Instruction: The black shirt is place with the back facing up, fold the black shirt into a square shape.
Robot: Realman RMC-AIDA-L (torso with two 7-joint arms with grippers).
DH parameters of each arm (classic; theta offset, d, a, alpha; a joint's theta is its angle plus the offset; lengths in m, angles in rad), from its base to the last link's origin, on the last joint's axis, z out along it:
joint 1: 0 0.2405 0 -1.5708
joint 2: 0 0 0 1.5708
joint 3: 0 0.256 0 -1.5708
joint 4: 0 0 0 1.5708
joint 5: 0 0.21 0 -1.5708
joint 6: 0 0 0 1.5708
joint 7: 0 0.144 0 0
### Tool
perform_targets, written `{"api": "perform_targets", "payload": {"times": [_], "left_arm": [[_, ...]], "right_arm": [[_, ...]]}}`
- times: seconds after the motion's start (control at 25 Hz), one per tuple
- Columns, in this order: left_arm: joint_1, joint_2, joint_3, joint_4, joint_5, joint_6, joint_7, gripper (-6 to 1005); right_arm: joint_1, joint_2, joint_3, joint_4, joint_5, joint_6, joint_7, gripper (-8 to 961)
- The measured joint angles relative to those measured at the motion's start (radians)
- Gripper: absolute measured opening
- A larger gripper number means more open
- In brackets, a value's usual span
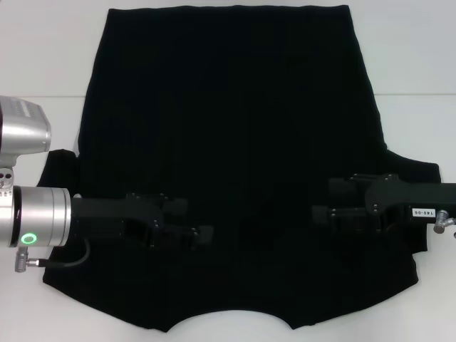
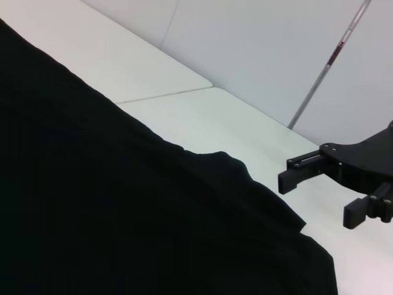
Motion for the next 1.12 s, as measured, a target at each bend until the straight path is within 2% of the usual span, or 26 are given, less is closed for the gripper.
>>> {"api": "perform_targets", "payload": {"times": [0.72,0.88,0.92,1.0,1.04,1.12], "left_arm": [[0.001,0.003,0.009,-0.001,0.0,0.003,-0.012,935],[0.0,0.011,-0.009,0.002,0.0,-0.006,-0.097,934],[-0.002,0.019,-0.021,0.004,0.0,-0.007,-0.155,934],[-0.009,0.044,-0.052,0.007,0.0,0.006,-0.291,933],[-0.011,0.062,-0.076,0.01,0.006,0.03,-0.369,933],[-0.011,0.083,-0.134,0.02,0.033,0.071,-0.473,933]], "right_arm": [[0.0,-0.001,0.008,0.008,0.0,0.024,0.008,884],[0.002,-0.001,0.024,0.0,0.015,0.041,0.086,884],[0.005,-0.004,0.031,-0.006,0.021,0.059,0.128,884],[0.02,-0.023,0.041,-0.013,0.029,0.103,0.285,884],[0.031,-0.037,0.042,-0.013,0.03,0.118,0.367,884],[0.059,-0.074,0.045,-0.01,0.031,0.14,0.517,884]]}}
